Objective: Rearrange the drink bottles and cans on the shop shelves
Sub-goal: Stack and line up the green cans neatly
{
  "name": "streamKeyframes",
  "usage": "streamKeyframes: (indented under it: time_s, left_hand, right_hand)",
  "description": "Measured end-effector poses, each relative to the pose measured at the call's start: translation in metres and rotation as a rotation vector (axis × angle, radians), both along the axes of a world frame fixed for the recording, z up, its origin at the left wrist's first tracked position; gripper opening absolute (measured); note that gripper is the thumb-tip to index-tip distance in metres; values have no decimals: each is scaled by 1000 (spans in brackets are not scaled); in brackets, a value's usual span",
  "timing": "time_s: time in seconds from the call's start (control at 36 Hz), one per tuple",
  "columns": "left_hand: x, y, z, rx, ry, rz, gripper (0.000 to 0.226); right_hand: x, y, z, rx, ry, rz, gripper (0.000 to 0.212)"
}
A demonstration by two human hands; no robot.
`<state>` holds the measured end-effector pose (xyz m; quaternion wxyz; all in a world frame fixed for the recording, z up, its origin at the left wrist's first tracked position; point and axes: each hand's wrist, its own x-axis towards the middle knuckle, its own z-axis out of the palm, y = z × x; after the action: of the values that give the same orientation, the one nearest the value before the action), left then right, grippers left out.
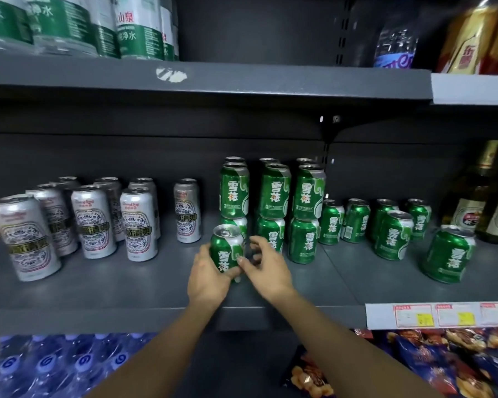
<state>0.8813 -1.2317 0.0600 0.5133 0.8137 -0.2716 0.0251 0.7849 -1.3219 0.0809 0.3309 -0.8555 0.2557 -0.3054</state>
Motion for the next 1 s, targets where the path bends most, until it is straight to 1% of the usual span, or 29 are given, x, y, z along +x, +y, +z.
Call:
streamKeyframes:
  time_s: [0.06,0.11,0.14,0.19,0.22,0.28,0.33,0.42,0.5,0.56,0.64,0.72,0.78,0.83,0.94,1.0]
  left_hand:
    - [-2,-2,-4,-22,-1,-27,82]
    - [-6,4,-3,-26,-58,61,87]
    - [-12,4,-2,-26,-122,142,84]
    - [-28,2,4,-94,-299,249,67]
    - [-35,-3,7,-141,-366,243,58]
    - [-50,-17,11,-185,-456,146,47]
    - [-62,-36,12,-205,-525,56,42]
    - [-80,-60,15,-203,-558,-17,37]
    - [-92,-81,16,-177,-506,-72,35]
    - [-97,-91,16,-147,-482,-96,37]
    - [-103,-101,13,-116,-448,-122,37]
    - [-106,-106,7,-102,-411,-114,36]
    - [-106,-108,2,-94,-378,-108,36]
    - [-105,-107,-3,-98,-342,-95,36]
    - [-106,-103,-5,-125,-325,-65,35]
    - [-106,-100,-3,-136,-333,-59,34]
  right_hand:
    - [-19,-15,4,-85,-42,-152,43]
    - [-35,-34,7,-140,-112,-312,33]
    - [-48,-48,8,-171,-141,-402,29]
    - [-75,-79,12,-229,-191,-577,24]
    - [-90,-93,14,-258,-207,-660,23]
    - [-120,-121,19,-294,-194,-830,25]
    - [-146,-143,23,-319,-117,-981,30]
    - [-177,-169,24,-305,-32,-1108,40]
    - [-200,-192,22,-254,4,-1141,58]
    - [-211,-208,19,-199,19,-1105,75]
    - [-223,-228,14,-53,57,-964,99]
    - [-226,-240,9,113,15,-831,110]
    - [-225,-242,5,150,-12,-808,109]
    - [-224,-243,2,158,-20,-841,103]
    - [-219,-233,7,137,-32,-939,76]
    - [-209,-217,9,89,-51,-937,72]
